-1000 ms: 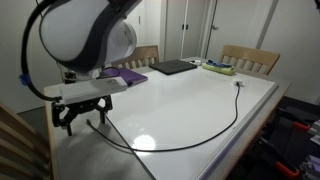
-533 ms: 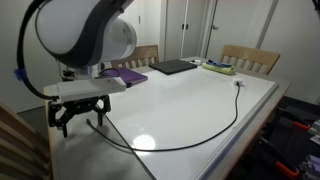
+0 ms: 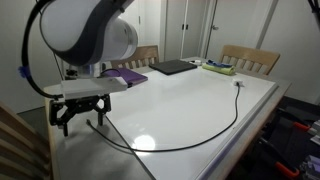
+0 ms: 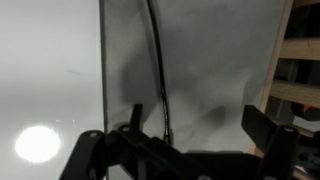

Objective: Make a circle with the charger on the table

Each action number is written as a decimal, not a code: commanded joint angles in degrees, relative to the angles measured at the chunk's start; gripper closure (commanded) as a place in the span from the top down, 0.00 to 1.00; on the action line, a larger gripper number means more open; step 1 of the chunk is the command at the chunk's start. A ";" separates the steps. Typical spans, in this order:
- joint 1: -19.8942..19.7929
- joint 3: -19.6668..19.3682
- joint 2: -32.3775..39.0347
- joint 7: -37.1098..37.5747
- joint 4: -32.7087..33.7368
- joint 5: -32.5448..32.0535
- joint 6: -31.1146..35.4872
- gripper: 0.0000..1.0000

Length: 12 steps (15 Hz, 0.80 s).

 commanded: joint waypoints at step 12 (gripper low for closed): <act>-4.21 3.41 1.07 -5.12 0.03 2.10 0.89 0.10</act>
